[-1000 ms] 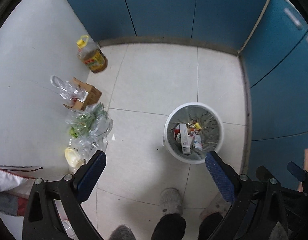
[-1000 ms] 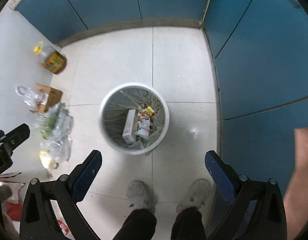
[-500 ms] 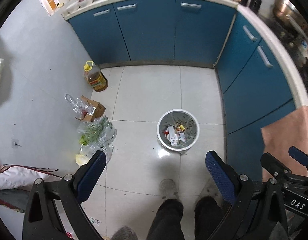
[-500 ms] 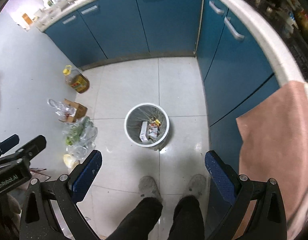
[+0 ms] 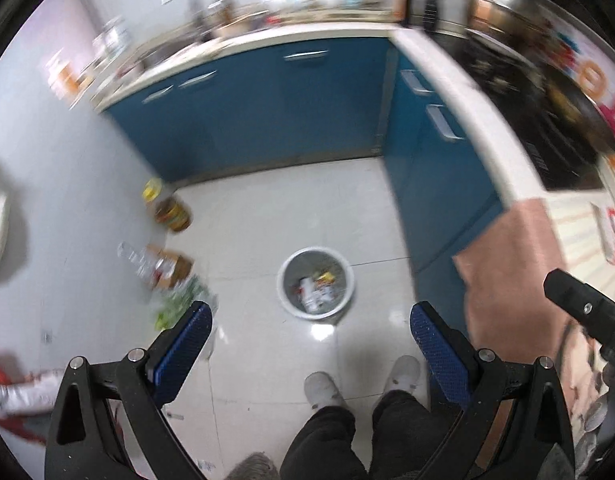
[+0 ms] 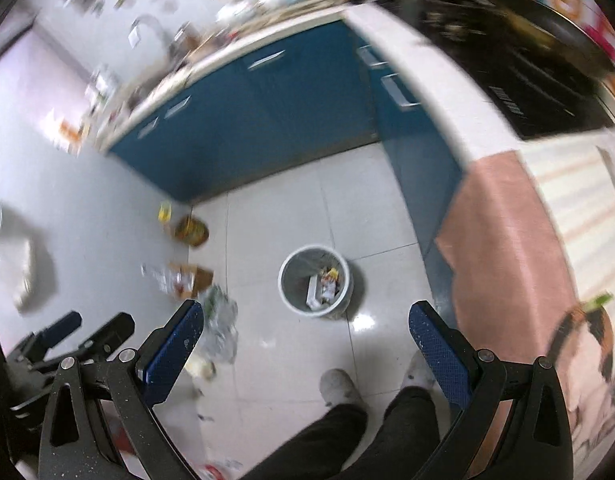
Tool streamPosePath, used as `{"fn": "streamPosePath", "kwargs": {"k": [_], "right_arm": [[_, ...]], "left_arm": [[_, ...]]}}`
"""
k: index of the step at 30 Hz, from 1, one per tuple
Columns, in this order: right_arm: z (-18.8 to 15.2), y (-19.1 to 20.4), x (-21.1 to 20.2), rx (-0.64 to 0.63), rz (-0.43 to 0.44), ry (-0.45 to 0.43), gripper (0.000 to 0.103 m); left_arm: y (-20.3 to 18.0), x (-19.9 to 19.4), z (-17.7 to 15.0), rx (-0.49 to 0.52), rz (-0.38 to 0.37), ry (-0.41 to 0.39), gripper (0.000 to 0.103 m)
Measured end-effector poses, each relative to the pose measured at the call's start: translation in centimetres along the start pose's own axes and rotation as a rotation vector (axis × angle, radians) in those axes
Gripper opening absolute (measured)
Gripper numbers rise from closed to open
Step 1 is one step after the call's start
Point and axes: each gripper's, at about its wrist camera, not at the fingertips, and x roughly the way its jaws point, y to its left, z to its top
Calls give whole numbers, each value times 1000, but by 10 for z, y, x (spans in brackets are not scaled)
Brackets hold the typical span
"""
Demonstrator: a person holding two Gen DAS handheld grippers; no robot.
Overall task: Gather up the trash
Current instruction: 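Move both open grippers back from the bin to the counter, then grasp the green onion stalk with the left gripper while the right gripper grasps the red-white sugar bag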
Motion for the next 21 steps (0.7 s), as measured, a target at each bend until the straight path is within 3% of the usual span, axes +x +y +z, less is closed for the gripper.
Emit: {"fn": "streamPosePath", "kwargs": {"k": [5, 10, 13, 18, 19, 20, 21], "right_arm": [[8, -114, -50, 209, -120, -67, 103], [-13, -249, -86, 441, -287, -70, 103], [-37, -324, -101, 576, -369, -54, 103], [-82, -418, -120, 759, -452, -29, 103], [-91, -430, -120, 789, -454, -26, 103], [-99, -437, -121, 812, -455, -24, 103], [-107, -446, -122, 842, -453, -21, 103]], "left_arm": [[-141, -7, 25, 291, -97, -30, 101], [-287, 2, 21, 598, -193, -1, 101], [-373, 23, 4, 788, -255, 55, 101], [-458, 62, -28, 996, -332, 185, 100], [-466, 67, -35, 1024, -334, 206, 99], [-476, 71, -43, 1057, -335, 226, 91], [-482, 76, -46, 1079, -330, 242, 75]]}}
